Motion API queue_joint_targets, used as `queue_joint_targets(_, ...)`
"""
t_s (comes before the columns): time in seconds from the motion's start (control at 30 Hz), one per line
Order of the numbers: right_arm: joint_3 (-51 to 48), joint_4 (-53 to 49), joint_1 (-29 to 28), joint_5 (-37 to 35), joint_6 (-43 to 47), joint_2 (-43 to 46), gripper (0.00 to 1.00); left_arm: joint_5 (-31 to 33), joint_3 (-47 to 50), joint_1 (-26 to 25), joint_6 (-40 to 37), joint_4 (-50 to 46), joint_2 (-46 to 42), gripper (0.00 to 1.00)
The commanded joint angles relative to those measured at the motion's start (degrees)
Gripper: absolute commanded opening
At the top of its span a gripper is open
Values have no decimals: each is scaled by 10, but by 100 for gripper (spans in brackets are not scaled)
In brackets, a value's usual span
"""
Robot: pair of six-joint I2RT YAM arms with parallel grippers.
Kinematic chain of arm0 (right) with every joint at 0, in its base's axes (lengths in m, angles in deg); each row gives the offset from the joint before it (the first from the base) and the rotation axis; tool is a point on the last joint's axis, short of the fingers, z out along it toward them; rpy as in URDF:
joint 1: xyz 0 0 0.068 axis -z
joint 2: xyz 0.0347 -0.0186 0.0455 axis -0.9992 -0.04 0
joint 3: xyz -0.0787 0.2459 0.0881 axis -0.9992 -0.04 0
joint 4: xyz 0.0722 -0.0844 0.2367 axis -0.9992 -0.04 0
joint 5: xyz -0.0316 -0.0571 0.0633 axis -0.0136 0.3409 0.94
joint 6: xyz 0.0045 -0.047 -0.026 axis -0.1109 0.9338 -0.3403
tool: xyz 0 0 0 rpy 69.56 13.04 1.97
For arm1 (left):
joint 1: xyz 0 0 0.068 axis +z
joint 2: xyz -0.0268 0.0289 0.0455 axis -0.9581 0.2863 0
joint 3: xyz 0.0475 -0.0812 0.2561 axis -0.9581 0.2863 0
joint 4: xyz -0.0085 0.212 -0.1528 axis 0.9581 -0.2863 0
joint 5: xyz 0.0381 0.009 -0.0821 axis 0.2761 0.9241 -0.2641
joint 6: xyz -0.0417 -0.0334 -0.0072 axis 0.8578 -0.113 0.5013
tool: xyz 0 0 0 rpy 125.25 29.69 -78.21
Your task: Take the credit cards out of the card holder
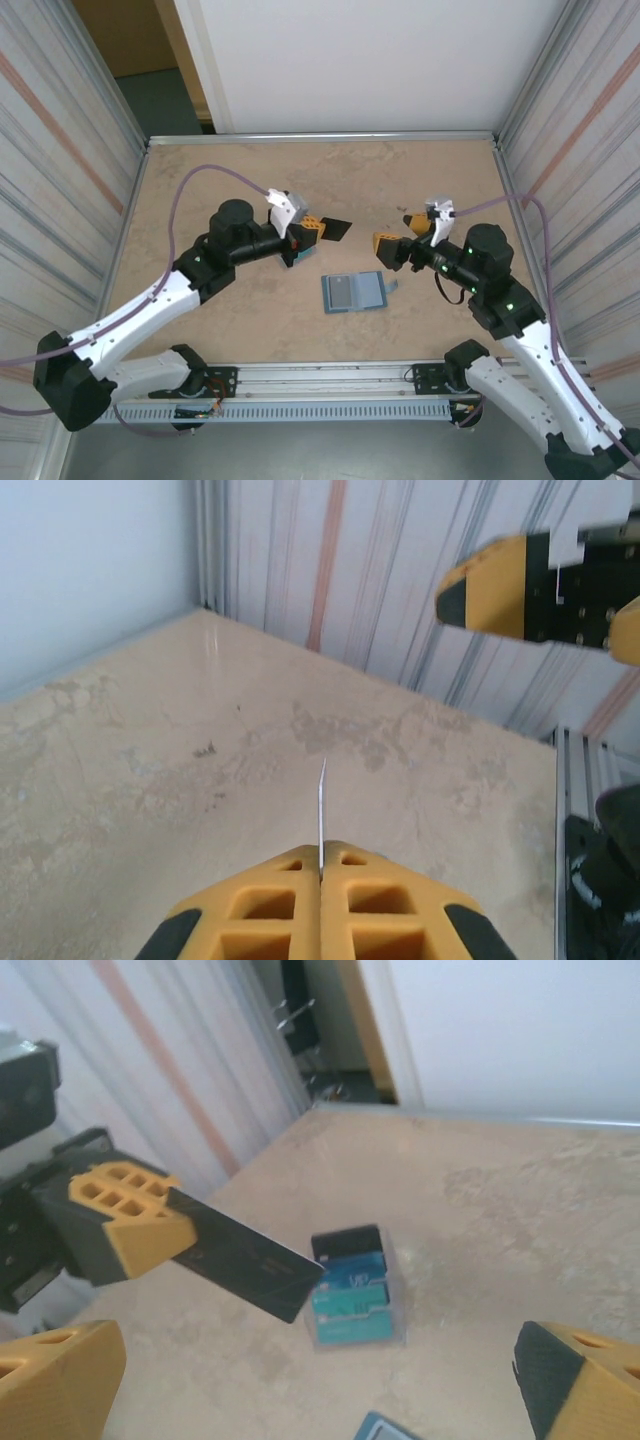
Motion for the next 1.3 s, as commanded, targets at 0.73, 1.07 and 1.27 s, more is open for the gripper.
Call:
queue_joint_targets(0.73,-33,397,-5,276,-209,-205,72,-122,118,78,265,344,-29,0)
queue_joint_targets(1.07,-9,428,-49,290,-187,-253,48,-124,124,78,282,363,-17,0)
queue_joint_targets(1.27,-7,442,-55,286,-188,-260,18,-125,126,77,286,366,-11,0)
